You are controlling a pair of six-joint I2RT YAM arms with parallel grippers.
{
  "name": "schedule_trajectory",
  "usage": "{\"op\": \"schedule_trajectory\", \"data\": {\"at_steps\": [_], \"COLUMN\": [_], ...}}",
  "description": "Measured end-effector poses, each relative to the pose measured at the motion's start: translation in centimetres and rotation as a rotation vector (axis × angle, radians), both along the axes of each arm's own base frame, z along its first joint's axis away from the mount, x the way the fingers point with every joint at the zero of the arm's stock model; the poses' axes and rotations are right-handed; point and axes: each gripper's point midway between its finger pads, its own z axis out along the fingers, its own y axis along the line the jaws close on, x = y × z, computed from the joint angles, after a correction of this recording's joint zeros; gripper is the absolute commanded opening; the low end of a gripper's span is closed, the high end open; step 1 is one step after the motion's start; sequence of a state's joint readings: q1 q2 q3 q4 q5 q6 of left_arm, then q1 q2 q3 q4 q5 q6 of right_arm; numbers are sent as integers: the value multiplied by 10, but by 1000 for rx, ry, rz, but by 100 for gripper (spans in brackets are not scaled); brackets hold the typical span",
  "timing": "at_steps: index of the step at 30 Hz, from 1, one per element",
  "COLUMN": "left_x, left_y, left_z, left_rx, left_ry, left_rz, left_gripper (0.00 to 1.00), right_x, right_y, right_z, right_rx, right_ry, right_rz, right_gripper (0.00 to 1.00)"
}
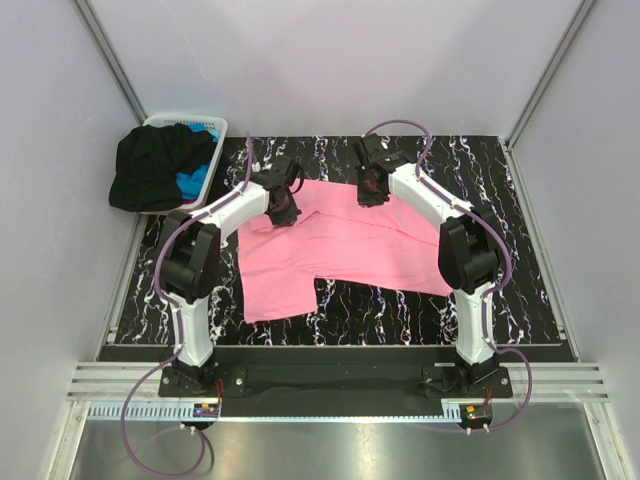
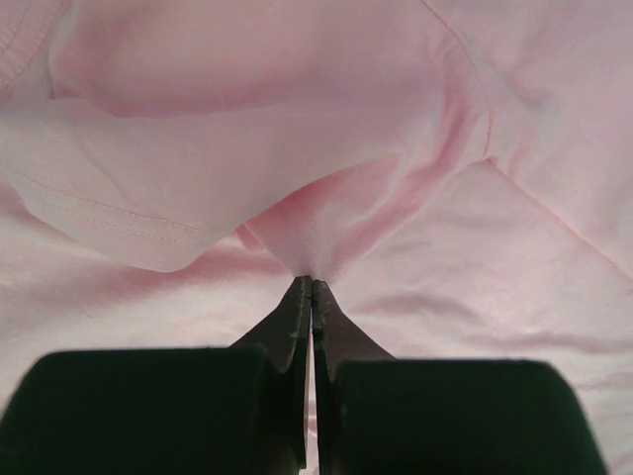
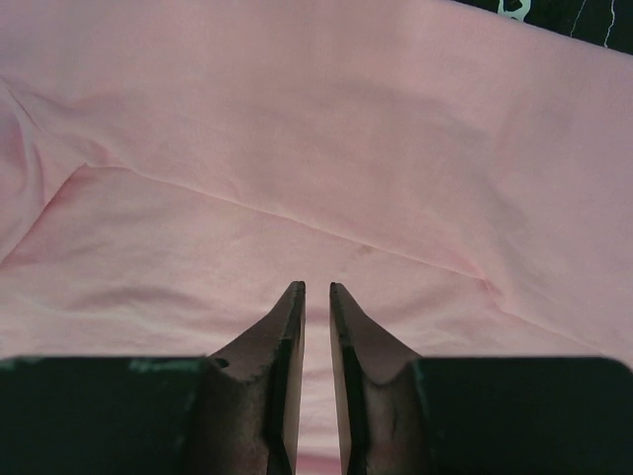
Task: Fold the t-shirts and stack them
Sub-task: Fold the tshirt
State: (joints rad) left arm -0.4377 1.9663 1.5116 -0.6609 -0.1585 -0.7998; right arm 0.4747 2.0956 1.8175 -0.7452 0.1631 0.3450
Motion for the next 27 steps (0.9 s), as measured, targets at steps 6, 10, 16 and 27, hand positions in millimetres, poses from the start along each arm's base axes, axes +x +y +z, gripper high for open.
{"op": "schedule_trajectory", "data": {"at_steps": [6, 10, 16, 27], "left_x": [-19, -28, -33, -66], "left_y": [-12, -20, -22, -3], "left_z": [4, 18, 27, -7], "left_rx": [-6, -16, -20, 35], "left_ry": [7, -19, -39, 81], "left_rz": [-56, -87, -111, -91], "left_gripper": [0, 0, 40, 65], "right_x": [0, 0, -1, 2], "right_y": [0, 0, 1, -4], "right_z": [0, 0, 0, 0], "right_rx": [0, 1, 8, -6], "right_ry": [1, 1, 4, -6], "right_rz": [0, -1, 1, -32], "right_gripper": [23, 23, 23, 29]}}
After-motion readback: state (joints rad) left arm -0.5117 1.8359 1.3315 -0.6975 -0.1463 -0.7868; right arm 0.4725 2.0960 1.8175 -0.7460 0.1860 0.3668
